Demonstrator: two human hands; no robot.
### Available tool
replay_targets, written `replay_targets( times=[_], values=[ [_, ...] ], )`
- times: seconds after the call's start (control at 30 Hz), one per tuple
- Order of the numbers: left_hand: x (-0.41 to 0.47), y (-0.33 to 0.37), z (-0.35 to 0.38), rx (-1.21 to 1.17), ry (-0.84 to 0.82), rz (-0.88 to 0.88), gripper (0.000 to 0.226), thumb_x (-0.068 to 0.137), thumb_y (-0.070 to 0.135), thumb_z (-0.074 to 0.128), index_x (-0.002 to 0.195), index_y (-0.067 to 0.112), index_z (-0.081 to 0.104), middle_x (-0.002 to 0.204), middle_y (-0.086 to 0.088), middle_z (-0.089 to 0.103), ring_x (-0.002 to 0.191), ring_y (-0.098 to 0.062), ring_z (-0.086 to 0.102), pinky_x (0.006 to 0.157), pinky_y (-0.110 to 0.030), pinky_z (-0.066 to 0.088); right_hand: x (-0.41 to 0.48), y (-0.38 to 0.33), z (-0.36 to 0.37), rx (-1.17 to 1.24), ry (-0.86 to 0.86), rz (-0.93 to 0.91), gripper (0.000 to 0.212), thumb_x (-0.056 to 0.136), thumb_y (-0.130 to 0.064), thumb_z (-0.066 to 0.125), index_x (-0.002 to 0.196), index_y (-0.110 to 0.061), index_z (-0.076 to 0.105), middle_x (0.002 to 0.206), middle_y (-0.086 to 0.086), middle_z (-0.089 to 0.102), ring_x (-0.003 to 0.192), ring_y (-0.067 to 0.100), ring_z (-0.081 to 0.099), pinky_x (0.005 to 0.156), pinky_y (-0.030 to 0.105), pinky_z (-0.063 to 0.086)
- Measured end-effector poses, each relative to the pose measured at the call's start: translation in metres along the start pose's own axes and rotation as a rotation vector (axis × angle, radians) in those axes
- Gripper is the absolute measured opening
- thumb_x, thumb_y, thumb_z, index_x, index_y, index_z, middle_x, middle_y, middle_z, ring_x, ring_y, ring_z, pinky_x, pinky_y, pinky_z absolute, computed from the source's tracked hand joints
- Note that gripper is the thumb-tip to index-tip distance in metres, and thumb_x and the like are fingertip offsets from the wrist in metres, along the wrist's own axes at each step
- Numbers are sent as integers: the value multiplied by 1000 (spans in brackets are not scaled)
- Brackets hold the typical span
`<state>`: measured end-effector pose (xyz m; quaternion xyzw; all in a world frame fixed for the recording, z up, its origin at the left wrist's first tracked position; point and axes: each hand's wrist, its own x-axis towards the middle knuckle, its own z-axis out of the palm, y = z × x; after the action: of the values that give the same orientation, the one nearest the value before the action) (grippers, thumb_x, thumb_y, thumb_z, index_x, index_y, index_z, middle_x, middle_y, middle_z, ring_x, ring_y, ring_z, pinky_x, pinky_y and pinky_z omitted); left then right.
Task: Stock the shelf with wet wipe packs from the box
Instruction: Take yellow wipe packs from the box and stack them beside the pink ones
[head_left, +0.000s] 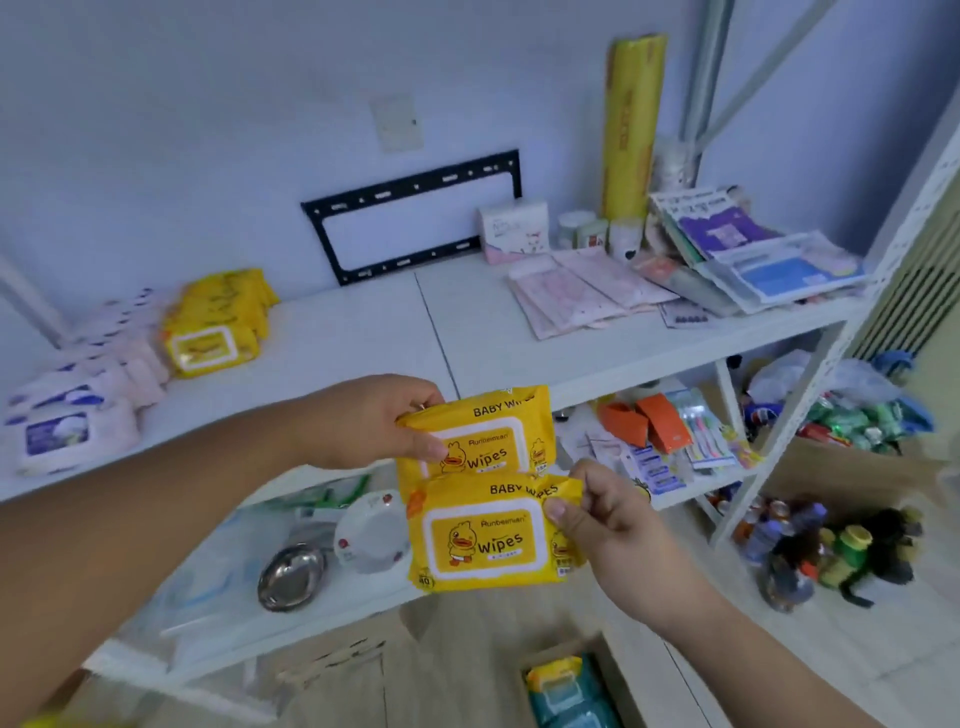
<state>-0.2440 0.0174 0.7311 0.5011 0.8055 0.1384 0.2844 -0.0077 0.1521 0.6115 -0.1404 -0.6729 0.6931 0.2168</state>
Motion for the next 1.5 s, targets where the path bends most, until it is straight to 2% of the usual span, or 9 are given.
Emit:
replay_targets(
  times=[0.13,0.27,0.4,0.5,0.6,0.73,0.93,1.37,1.5],
  values=[
    [-46,-29,-29,-69,94,-39,41,73,59,76,102,32,65,96,8,75,94,-18,70,91,-54,53,26,-23,42,-24,-97,-41,33,98,4,53,72,-14,48,50,-12,45,48,0,43,51,13,38],
    [-71,-68,-37,-102,142,-50,25,83,45,76,100,32,64,94,8,74,90,-16,70,87,-47,56,44,-29,83,-63,-121,-74,31,97,-14,61,69,-19,49,60,-3,37,58,15,40,58,29,35],
    [-75,-109,-43,-117,143,-45,22,85,44,74,100,32,64,94,10,72,87,-10,68,81,-37,54,58,-24,122,-90,-107,-66,49,99,1,56,62,-31,52,54,-10,39,50,5,39,51,16,34],
    [-78,-141,-59,-84,118,-20,22,84,47,73,100,35,63,94,14,71,87,-5,67,80,-33,53,72,-22,154,-145,-74,-66,54,98,-1,57,59,-36,46,57,-11,33,52,5,33,51,14,30],
    [-84,-174,-85,-46,102,-1,20,86,45,72,101,35,63,94,16,69,85,-1,64,76,-26,51,91,-20,194,-165,-44,-50,45,98,-3,58,63,-26,43,60,-5,34,55,9,34,52,19,31],
    [-91,-220,-120,-46,82,16,15,88,43,71,98,37,62,98,14,70,94,-6,66,85,-32,54,119,-16,249,-172,-6,-52,47,98,-4,58,62,-33,50,54,-14,40,52,5,39,51,15,35],
    [-102,-286,-152,-75,68,-8,20,86,46,72,102,36,64,102,16,72,99,-5,67,94,-39,54,149,-9,316,-178,20,-26,31,99,-2,55,72,-12,45,50,-15,49,49,-1,46,51,14,38],
    [-66,-374,-183,-21,73,-127,37,90,50,65,123,37,57,126,17,62,113,-6,60,100,-39,52,249,36,363,-171,-24,63,34,100,-7,56,70,-15,42,58,-6,43,55,11,42,53,20,37],
    [-33,-401,-201,19,67,-167,43,89,54,64,128,38,54,131,18,59,116,-7,59,100,-38,51,294,49,366,-165,-43,109,33,101,-4,53,71,-12,42,52,-12,52,53,3,51,50,14,40]
  ],
)
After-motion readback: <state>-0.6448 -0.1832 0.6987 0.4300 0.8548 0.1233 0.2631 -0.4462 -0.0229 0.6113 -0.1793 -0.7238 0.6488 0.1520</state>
